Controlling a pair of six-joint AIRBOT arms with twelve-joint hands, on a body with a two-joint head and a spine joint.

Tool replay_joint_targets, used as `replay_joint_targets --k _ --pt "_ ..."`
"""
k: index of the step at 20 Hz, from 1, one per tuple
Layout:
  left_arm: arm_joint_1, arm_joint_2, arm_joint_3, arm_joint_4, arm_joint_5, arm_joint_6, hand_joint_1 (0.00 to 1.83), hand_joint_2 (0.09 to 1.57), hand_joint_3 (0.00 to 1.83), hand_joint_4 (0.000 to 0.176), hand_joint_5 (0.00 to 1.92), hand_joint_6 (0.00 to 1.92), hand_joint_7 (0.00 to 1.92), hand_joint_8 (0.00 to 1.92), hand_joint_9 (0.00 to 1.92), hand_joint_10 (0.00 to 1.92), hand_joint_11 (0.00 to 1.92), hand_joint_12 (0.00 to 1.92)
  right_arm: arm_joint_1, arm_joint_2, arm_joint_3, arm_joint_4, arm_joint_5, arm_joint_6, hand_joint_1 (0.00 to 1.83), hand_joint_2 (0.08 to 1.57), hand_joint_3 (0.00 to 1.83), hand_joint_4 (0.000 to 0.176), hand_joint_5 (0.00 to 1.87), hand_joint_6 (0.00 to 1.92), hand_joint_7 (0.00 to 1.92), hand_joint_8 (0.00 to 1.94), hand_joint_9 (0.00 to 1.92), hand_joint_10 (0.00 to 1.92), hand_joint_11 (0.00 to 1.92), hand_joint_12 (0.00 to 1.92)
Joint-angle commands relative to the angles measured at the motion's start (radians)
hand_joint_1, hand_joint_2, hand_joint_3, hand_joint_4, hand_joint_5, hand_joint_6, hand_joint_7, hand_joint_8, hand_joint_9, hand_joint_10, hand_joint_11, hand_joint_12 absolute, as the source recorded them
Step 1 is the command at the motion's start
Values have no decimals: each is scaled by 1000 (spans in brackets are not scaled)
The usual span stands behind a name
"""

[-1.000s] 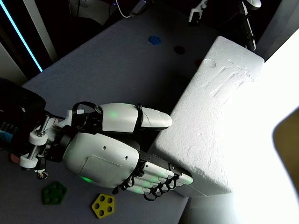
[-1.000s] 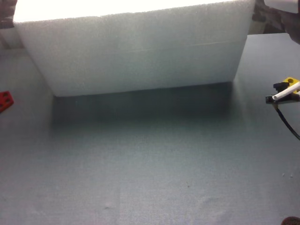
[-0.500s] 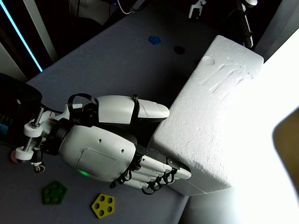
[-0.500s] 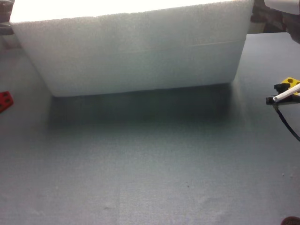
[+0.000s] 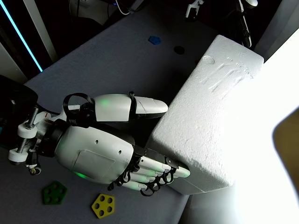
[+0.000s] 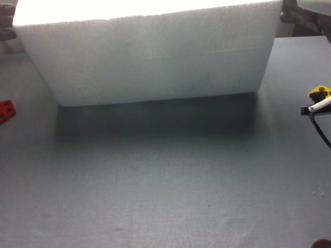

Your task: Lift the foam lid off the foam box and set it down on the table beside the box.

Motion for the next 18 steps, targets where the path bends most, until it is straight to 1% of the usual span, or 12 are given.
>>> replay_joint_targets --k 1,2,4,6,7,8,9,11,14,15,17,18 --pt "-20 16 -5 -58 -72 -27 0 1110 0 48 73 2 83 2 39 5 0 234 12 19 -2 -31 87 10 160 1140 0 0 78 3 114 1 108 2 0 536" --pt "-20 17 -9 -82 -80 -77 0 1118 1 37 59 4 68 4 39 4 0 313 12 25 -6 -31 90 10 164 1141 0 0 78 2 114 0 110 2 0 523" --pt "-20 19 -16 -108 -90 -177 0 1097 0 43 60 2 60 0 41 1 0 373 12 35 -15 -31 91 10 153 1136 0 0 86 2 122 1 116 2 0 551" --pt "-20 22 -26 -110 -100 -178 0 1092 0 51 70 6 38 0 30 0 0 374 10 37 -15 -31 91 10 152 1134 0 0 90 2 124 2 114 2 0 544" --pt "-19 29 -38 -110 -108 -162 0 1095 0 47 71 3 26 1 19 1 0 337 8 37 -14 -31 91 10 145 1137 0 0 91 1 126 1 117 3 0 569" --pt "-18 32 -45 -110 -113 -157 0 1093 0 51 78 2 21 0 8 5 0 279 6 37 -13 -31 91 10 145 1142 3 0 91 1 123 0 116 2 0 573" --pt "-17 38 -54 -110 -113 -155 0 1098 2 43 73 0 15 0 3 4 0 266 3 37 -12 -31 91 10 160 1139 1 0 89 0 122 0 121 4 0 567" --pt "-12 44 -68 -109 -119 -150 0 1114 9 40 84 5 14 0 0 3 0 261 2 32 -7 -30 83 19 155 1142 2 0 85 0 124 1 121 3 0 566" --pt "-1 57 -94 -109 -120 -148 0 1109 0 47 78 0 35 0 27 8 0 302 1 31 -14 -32 64 39 153 1135 0 0 102 2 143 3 137 4 0 629" --pt "0 63 -105 -109 -120 -149 0 1123 3 31 81 2 39 2 27 7 0 301 1 34 -21 -65 55 86 141 1151 3 0 94 1 132 2 128 2 0 593" --pt "0 76 -128 -134 -124 -150 0 1094 0 53 80 1 34 0 31 8 0 303 1 34 -30 -119 36 139 130 1155 2 0 93 2 127 1 126 2 0 575" --pt "-2 81 -138 -144 -124 -150 0 1090 0 54 78 0 36 0 41 8 0 331 1 31 -32 -124 36 144 128 1157 2 0 94 1 121 1 118 2 0 559"
